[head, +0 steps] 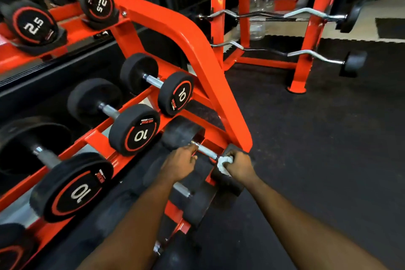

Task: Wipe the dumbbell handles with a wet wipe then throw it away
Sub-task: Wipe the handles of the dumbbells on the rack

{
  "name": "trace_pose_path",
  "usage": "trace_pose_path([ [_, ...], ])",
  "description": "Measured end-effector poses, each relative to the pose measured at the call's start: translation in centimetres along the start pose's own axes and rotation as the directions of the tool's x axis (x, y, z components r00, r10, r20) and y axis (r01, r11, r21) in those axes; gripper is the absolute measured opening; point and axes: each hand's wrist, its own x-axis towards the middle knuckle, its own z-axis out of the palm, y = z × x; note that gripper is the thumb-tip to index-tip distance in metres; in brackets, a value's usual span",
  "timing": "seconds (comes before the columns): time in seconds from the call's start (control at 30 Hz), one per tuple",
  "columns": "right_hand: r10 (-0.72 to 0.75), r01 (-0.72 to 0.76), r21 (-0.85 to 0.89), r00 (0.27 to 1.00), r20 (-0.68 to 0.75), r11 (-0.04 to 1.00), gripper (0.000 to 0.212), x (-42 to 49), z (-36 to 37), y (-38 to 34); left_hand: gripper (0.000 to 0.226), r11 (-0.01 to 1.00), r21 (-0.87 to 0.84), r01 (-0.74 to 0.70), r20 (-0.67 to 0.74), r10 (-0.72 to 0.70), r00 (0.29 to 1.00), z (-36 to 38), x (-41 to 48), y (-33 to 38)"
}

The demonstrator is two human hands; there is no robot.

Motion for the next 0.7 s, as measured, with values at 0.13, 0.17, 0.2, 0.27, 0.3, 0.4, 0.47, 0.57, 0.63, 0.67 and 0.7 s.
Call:
trace_pose_path([
  [0.13,-0.035,0.036,0.018,0.999,-0.021,0.999,0.005,2.1,-0.3,-0.8,0.04,0.999,0.037,-0.033,0.005,0.033,0.999,-0.4,2.6,-0.9],
  [0.17,-0.05,0.05,0.006,0.998,-0.03,0.999,0.008,2.9,-0.2,-0.9,0.043,0.998,0.035,-0.049,0.003,0.049,0.999,-0.2,3.5,-1.5],
  [0.2,-0.039,0.039,-0.001,0.999,-0.031,0.999,0.013,3.5,-0.1,-0.9,0.047,0.996,0.034,-0.079,0.008,0.078,0.997,0.3,4.5,-2.3],
  [0.27,-0.012,0.011,-0.03,0.999,-0.044,0.999,0.022,5.5,0.8,-1.1,0.059,0.99,0.06,-0.125,0.062,0.121,0.991,1.2,6.8,-4.4],
  [0.3,0.007,-0.008,-0.042,0.999,-0.037,0.999,0.023,6.8,1.8,-1.0,0.065,0.984,0.089,-0.155,0.109,0.145,0.983,2.0,8.2,-5.9],
  [0.4,0.01,-0.012,-0.11,1.0,-0.016,0.994,0.018,9.8,3.9,-1.4,0.078,0.958,0.19,-0.216,0.145,0.19,0.971,3.8,11.7,-9.4],
  [0.47,0.033,-0.033,-0.142,0.999,-0.003,0.989,0.021,11.7,6.1,-1.5,0.082,0.946,0.217,-0.242,0.17,0.207,0.963,5.2,12.9,-11.5],
  [0.57,0.018,-0.021,-0.2,1.0,-0.017,0.98,0.015,13.6,8.7,-2.4,0.088,0.943,0.169,-0.286,0.141,0.264,0.954,7.3,13.1,-14.1],
  [0.63,0.012,-0.014,-0.244,1.0,-0.013,0.97,0.012,15.1,10.2,-2.6,0.092,0.926,0.177,-0.332,0.119,0.315,0.942,8.6,13.5,-15.6],
  [0.67,0.025,-0.032,-0.257,0.999,-0.03,0.966,0.012,15.7,10.5,-2.9,0.093,0.92,0.189,-0.344,0.106,0.329,0.938,9.0,13.6,-16.1],
  [0.7,0.021,-0.038,-0.259,0.998,-0.066,0.965,0.012,16.6,10.9,-2.8,0.093,0.918,0.193,-0.347,0.092,0.336,0.938,9.2,13.7,-16.4],
])
